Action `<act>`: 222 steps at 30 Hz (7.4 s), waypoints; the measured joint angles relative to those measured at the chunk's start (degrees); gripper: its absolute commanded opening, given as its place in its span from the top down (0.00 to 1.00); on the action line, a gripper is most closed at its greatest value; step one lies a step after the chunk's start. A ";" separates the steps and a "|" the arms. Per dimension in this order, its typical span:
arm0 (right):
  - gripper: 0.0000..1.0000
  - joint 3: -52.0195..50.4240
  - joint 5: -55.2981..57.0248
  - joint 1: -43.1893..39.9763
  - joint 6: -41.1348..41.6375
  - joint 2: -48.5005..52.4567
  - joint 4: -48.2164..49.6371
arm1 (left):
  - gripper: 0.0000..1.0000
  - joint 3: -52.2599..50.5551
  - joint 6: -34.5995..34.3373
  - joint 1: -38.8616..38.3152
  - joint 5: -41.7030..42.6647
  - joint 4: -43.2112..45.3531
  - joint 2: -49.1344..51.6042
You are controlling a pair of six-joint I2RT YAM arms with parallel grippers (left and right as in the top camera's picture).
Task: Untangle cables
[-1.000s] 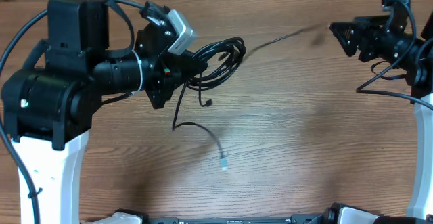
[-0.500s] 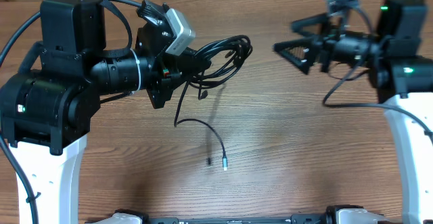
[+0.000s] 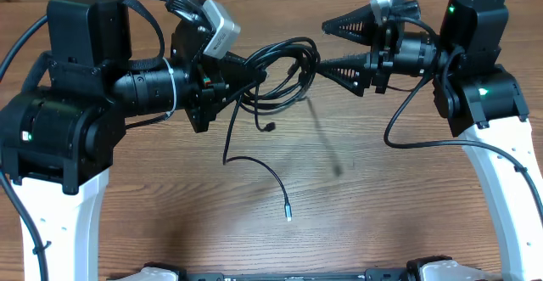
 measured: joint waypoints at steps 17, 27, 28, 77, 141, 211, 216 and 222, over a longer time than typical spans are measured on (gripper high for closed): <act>0.19 0.00 -6.45 0.00 5.99 0.00 6.21 | 0.96 0.00 -0.50 0.00 0.28 1.88 4.37; 0.67 0.00 -8.76 3.32 7.65 0.09 8.98 | 0.96 0.00 -2.16 -0.44 0.33 5.66 4.42; 0.91 0.00 -8.61 4.31 7.39 0.11 9.64 | 0.96 0.00 -2.60 -0.87 0.33 6.32 4.42; 0.96 0.39 6.82 -30.05 8.81 0.24 -6.47 | 0.96 -0.33 -2.86 8.22 -8.33 -3.23 -0.55; 0.96 0.15 -19.91 -0.57 65.59 0.61 54.93 | 0.95 -0.20 7.72 -1.22 -1.25 -4.87 15.74; 0.96 0.15 -20.37 -15.96 77.92 7.43 65.22 | 0.56 -0.20 18.86 -4.57 -0.79 -10.75 15.78; 0.96 0.15 -20.37 -15.37 79.73 7.43 65.79 | 0.30 -0.20 18.64 -4.57 -1.01 -9.62 15.78; 0.96 0.15 -20.37 -9.77 80.24 7.43 66.53 | 0.27 -0.20 17.97 -4.57 -1.60 -9.01 15.78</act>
